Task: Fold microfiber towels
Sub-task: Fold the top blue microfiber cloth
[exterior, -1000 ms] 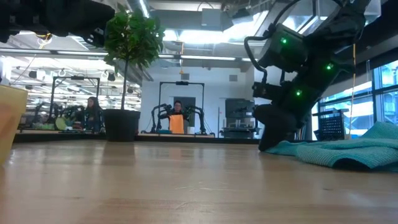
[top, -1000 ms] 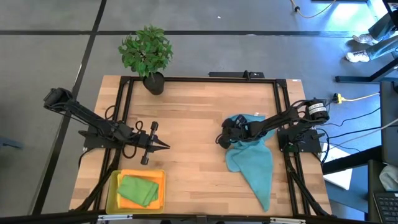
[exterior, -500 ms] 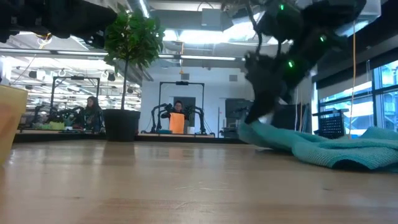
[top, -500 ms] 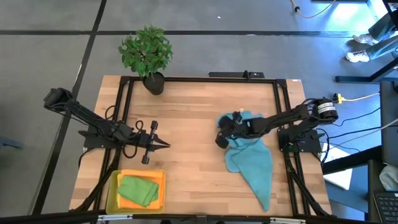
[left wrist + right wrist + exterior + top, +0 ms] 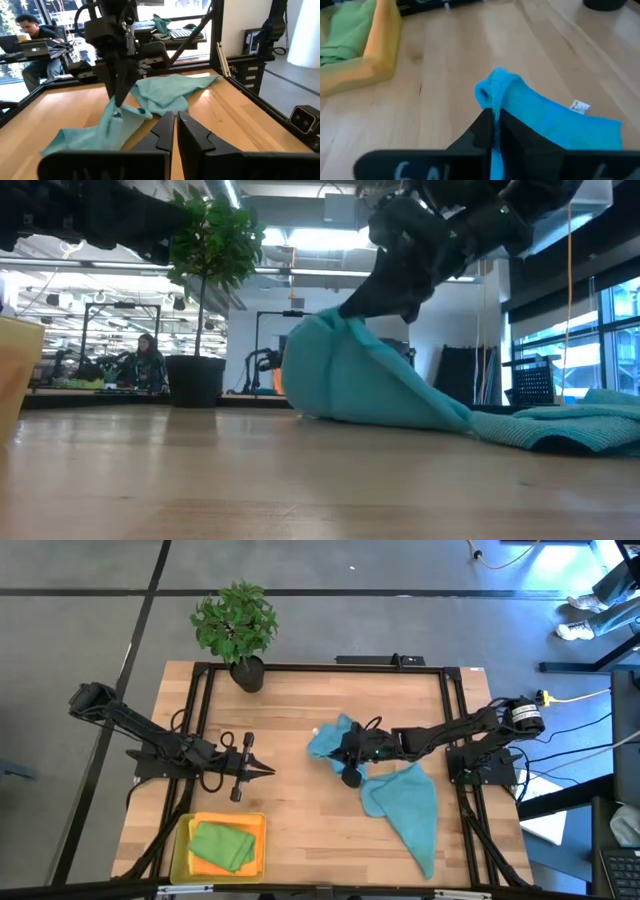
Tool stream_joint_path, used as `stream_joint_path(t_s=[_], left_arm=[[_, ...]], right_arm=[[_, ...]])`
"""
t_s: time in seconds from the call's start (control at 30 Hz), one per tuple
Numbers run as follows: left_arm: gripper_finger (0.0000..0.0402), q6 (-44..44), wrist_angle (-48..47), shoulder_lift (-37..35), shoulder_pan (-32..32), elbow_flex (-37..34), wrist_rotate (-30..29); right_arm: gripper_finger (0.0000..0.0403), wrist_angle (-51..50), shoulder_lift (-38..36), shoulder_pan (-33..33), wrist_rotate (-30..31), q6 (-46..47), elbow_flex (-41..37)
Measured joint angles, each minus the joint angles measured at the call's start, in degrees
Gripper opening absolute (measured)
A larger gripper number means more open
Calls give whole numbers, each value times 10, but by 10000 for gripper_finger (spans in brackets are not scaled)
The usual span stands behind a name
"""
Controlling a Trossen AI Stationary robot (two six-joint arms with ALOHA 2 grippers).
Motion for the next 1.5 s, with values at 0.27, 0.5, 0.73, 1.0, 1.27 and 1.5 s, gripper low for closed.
stream_joint_path(t_s=[0.27, 0.5, 0.73, 1.0, 1.27, 1.5], left_arm=[[14, 0, -1, 0, 0, 0, -1], [14, 0, -4, 0, 0, 0, -2], [14, 1, -10, 0, 0, 0, -2], [14, 1, -10, 0, 0, 0, -2], [14, 1, -10, 0, 0, 0, -3], [14, 1, -13, 0, 1, 0, -7]], right_arm=[[95, 5, 65, 34, -4, 31, -8], [158, 37, 124, 39, -4, 40, -9], [167, 103, 134, 48, -5, -78, -8], [168, 109, 134, 115, 82, -273, -8], [168, 139, 171, 139, 97, -285, 3], [168, 137, 244, 138, 108, -313, 76]])
